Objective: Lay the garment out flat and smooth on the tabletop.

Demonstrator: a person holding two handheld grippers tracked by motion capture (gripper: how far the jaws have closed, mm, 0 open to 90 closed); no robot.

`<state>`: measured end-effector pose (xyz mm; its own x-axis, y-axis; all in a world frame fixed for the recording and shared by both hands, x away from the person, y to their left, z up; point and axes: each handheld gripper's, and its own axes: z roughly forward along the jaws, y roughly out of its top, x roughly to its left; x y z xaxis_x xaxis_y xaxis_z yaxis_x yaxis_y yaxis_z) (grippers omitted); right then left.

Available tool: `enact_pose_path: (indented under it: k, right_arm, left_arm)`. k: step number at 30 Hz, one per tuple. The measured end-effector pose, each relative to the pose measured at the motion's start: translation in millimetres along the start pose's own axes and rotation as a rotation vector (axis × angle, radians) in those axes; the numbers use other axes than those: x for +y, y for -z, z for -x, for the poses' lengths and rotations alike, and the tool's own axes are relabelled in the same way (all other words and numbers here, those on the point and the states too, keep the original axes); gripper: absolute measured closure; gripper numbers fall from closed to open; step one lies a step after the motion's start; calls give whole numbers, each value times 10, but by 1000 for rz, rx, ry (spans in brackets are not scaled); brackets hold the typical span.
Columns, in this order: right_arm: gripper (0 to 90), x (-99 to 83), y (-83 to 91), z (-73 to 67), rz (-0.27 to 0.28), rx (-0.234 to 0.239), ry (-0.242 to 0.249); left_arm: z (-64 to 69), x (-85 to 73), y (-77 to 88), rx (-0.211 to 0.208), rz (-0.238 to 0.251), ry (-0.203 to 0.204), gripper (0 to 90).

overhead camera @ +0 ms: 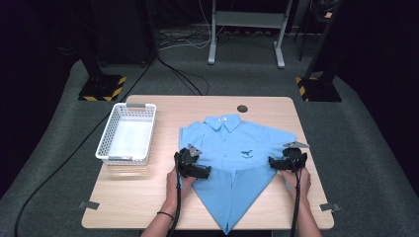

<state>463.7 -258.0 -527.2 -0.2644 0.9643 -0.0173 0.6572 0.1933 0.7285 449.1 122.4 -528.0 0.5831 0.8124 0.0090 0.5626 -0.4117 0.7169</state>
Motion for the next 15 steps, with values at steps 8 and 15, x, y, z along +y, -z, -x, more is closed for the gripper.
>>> enact_pose_path:
  k: [8,15]
  right_arm:
    - [12,-8,9,24,6,-32,-9]
    - [15,-22,21,71,0,-39,-37]
  left_arm:
    - [14,58,-58,-6,1,9,11]
    - [-87,32,17,-2,80,76,24]
